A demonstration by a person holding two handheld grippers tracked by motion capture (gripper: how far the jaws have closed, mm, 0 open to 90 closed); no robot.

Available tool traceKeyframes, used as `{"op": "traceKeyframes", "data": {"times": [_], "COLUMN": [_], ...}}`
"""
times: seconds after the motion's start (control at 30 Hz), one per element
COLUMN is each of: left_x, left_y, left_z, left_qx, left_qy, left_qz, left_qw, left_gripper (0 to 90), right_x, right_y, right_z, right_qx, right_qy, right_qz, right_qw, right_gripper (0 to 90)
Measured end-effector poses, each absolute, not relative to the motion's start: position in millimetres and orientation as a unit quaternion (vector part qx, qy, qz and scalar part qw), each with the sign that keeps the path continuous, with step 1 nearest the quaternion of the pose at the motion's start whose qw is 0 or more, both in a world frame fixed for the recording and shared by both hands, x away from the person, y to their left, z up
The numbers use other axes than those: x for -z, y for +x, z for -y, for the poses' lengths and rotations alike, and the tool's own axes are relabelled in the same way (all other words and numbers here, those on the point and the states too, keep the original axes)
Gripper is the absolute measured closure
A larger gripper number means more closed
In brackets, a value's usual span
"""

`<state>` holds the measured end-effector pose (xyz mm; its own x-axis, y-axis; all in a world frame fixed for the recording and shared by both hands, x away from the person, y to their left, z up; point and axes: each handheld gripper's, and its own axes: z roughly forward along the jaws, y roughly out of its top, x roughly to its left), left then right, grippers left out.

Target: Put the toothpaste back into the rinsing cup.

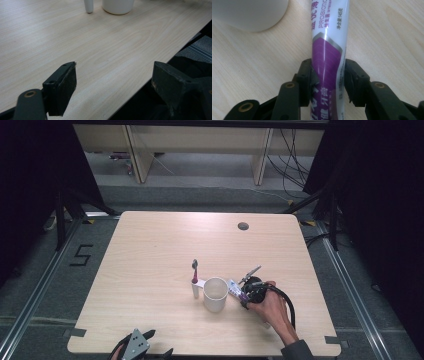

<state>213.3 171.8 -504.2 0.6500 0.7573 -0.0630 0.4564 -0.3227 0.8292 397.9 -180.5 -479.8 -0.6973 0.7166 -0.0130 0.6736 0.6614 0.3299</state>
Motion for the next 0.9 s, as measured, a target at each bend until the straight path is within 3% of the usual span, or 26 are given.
{"op": "traceKeyframes", "data": {"times": [0.37,0.5,0.9], "left_x": [505,504,504], "left_y": [214,213,214], "left_z": [-171,-172,-171], "left_qx": [-0.17,-0.17,-0.171], "left_qy": [0.796,0.799,0.794], "left_qz": [-0.378,-0.375,-0.378], "left_qw": [0.441,0.438,0.445], "left_gripper": [20.0,20.4,20.9], "right_x": [478,478,475], "right_y": [406,410,416], "right_z": [184,187,186], "right_qx": [-0.144,-0.136,-0.117], "right_qy": [0.378,0.382,0.359], "right_qz": [-0.913,-0.913,-0.925], "right_qw": [0.053,0.051,0.038], "right_gripper": [65.4,73.4,75.8]}}
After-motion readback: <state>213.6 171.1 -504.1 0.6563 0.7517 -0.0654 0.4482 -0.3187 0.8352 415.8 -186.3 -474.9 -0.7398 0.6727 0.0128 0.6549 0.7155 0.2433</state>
